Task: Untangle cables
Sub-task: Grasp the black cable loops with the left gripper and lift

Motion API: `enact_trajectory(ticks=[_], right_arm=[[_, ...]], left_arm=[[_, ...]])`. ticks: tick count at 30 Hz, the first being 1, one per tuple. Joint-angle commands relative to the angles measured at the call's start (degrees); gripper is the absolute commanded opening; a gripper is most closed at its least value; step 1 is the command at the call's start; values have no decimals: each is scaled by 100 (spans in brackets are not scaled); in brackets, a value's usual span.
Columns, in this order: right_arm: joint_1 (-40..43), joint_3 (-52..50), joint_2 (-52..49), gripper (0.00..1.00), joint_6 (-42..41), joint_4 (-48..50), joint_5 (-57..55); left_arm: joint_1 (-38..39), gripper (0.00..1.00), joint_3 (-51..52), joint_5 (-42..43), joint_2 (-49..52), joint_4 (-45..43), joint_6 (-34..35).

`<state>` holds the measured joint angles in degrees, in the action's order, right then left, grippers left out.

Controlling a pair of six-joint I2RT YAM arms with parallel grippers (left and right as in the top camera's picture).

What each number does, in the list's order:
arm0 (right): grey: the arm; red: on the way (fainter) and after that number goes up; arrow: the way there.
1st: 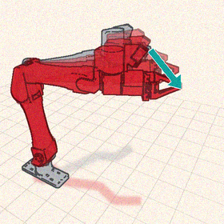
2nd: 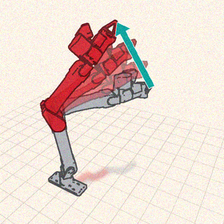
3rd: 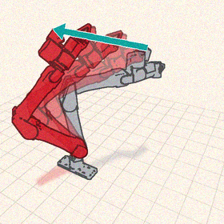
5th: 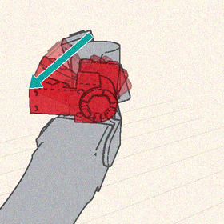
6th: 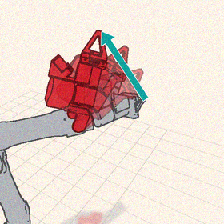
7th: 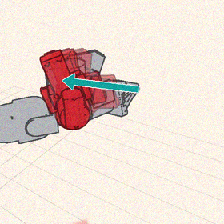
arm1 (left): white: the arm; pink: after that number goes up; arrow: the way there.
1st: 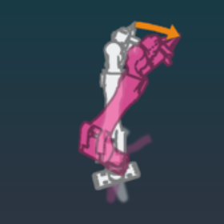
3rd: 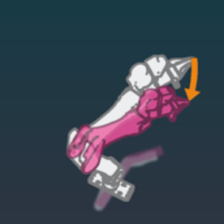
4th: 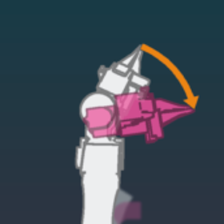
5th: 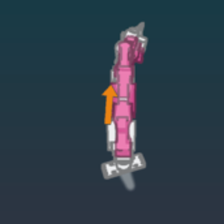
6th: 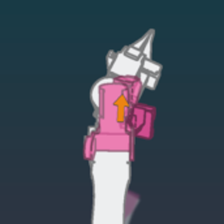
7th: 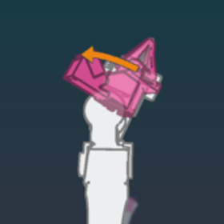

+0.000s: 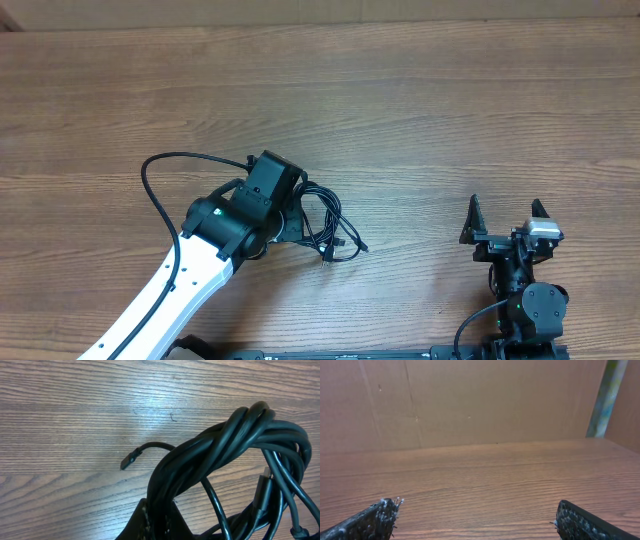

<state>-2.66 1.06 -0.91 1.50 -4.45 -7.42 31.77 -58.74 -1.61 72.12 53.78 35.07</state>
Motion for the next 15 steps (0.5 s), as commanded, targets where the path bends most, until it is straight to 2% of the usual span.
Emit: enact_trajectory(ticks=[1, 15], right_arm=[[-24, -61, 9, 100, 50, 31, 44], [-24, -61, 9, 100, 50, 31, 44]], left_arm=[[66, 4, -17, 144, -20, -50, 111], [391, 4, -17, 168, -13, -55, 140]])
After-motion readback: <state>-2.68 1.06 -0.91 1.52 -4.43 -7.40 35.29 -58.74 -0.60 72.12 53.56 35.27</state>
